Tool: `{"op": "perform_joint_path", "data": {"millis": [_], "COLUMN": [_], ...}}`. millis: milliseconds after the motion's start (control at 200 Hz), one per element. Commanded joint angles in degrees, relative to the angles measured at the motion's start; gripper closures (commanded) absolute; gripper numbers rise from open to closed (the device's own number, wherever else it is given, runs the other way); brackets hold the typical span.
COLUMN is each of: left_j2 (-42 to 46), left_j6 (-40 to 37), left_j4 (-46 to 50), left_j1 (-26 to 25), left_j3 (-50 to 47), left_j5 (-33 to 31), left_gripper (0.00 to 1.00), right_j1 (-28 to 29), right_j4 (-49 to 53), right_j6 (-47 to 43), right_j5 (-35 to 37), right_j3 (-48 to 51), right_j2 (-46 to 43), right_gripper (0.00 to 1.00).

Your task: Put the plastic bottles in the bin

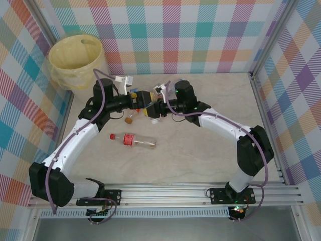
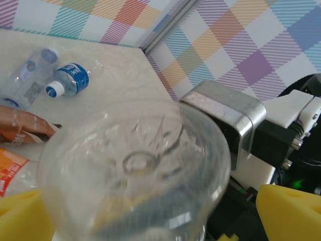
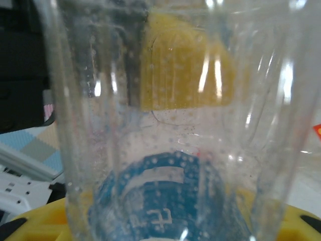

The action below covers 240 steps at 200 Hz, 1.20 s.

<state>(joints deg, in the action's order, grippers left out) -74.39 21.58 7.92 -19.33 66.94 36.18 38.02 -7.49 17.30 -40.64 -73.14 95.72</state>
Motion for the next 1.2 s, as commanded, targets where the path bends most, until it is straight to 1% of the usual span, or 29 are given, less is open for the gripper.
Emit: {"op": "perform_joint_path", "data": {"millis": [0, 155, 255, 340, 390, 450, 530, 665, 755, 820, 900, 970, 1095, 1195], "left_j2": [-2.22, -4.28, -3.26, -2.07, -1.64, -1.26, -1.08, -0.76, -0.43, 0.26, 0.81, 1.07, 1.63, 2.11], "left_j6": [-5.52, -3.59, -3.00, -2.59, -2.29, -1.49, 0.60, 1.97, 1.58, 1.27, 1.27, 1.01, 1.00, 1.03], "left_j4": [1.17, -4.42, -7.75, -9.18, -8.70, -8.05, -8.01, -7.69, -4.83, -3.04, -1.15, 0.30, 2.88, 4.26], "left_j1": [-0.27, -0.18, -0.18, -0.05, 0.19, 0.58, 1.37, 2.10, 2.37, 2.56, 2.80, 3.07, 3.33, 3.75], "left_j3": [2.58, 2.41, 0.10, -1.42, -1.54, -1.53, -1.70, -1.83, -0.57, 0.10, 0.94, 2.15, 4.47, 6.58], "left_j5": [0.77, 9.14, 11.17, 10.88, 8.99, 6.18, 2.58, -2.03, -6.97, -11.72, -17.22, -20.44, -26.12, -32.19], "left_gripper": [0.03, 0.16, 0.26, 0.38, 0.40, 0.43, 0.44, 0.43, 0.43, 0.43, 0.42, 0.42, 0.42, 0.41], "right_j1": [0.81, 0.92, 0.92, 0.92, 0.92, 0.92, 0.83, 0.78, 0.70, 0.72, 0.59, 0.65, 0.56, 0.56], "right_j4": [0.70, -3.02, -4.76, -3.98, -3.03, -1.56, -0.58, 0.72, 2.89, 4.64, 6.36, 7.42, 6.36, 5.60], "right_j6": [-0.67, 2.86, 4.56, 3.87, 2.79, 1.40, -0.34, -3.21, -5.68, -7.93, -9.99, -10.96, -11.27, -9.98], "right_j5": [-6.50, -10.15, -10.93, -9.73, -8.49, -6.58, -4.17, 0.19, 4.52, 9.14, 17.77, 25.56, 35.37, 42.84], "right_j3": [-2.59, -2.57, -2.53, -2.53, -2.44, -2.27, -1.44, 0.16, 0.70, 1.43, 2.98, 4.63, 8.39, 10.10], "right_j2": [0.52, 0.69, 0.44, -0.15, -0.58, -1.25, -2.32, -4.38, -6.05, -7.85, -10.77, -13.76, -19.31, -22.23], "right_gripper": [0.55, 0.53, 0.52, 0.48, 0.42, 0.27, 0.14, 0.00, 0.00, 0.00, 0.00, 0.00, 0.00, 0.00]}}
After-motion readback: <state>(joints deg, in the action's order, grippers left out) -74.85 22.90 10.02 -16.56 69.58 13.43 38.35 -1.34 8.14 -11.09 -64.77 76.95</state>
